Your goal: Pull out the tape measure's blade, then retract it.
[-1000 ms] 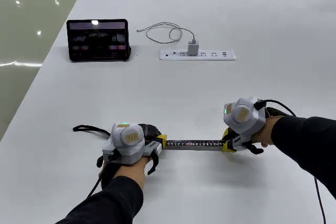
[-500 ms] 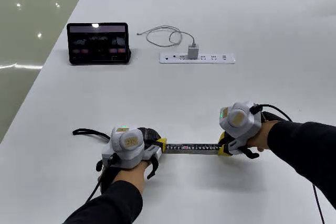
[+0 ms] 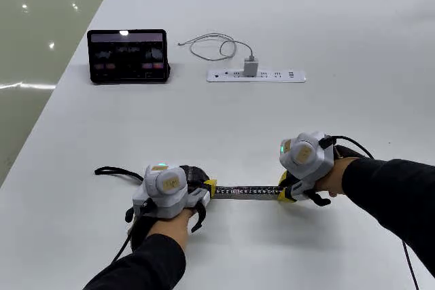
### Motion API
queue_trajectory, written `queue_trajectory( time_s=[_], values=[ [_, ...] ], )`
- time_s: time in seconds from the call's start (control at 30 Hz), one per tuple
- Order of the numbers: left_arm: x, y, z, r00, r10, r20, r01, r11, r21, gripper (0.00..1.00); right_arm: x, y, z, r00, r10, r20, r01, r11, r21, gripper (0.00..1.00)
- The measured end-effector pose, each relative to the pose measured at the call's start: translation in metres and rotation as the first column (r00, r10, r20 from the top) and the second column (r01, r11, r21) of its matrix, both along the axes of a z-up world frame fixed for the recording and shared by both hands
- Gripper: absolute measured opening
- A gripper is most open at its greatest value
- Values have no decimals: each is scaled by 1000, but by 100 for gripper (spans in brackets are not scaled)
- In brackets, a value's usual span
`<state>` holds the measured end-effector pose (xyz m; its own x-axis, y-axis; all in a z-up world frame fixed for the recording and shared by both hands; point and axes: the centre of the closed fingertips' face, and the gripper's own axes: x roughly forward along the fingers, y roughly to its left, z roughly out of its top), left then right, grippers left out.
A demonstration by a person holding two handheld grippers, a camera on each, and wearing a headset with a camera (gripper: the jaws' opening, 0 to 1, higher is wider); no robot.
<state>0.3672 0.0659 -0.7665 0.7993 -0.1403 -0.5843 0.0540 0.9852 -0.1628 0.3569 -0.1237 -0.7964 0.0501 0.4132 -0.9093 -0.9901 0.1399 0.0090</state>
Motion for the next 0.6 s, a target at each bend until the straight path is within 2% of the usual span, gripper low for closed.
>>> queue_trajectory(
  time_s=[0.6],
  values=[
    [0, 0, -1, 1000, 2, -10, -2, 1000, -14, 62, -1, 18, 2, 1000, -8, 5, 8, 999, 33, 11]
  ],
)
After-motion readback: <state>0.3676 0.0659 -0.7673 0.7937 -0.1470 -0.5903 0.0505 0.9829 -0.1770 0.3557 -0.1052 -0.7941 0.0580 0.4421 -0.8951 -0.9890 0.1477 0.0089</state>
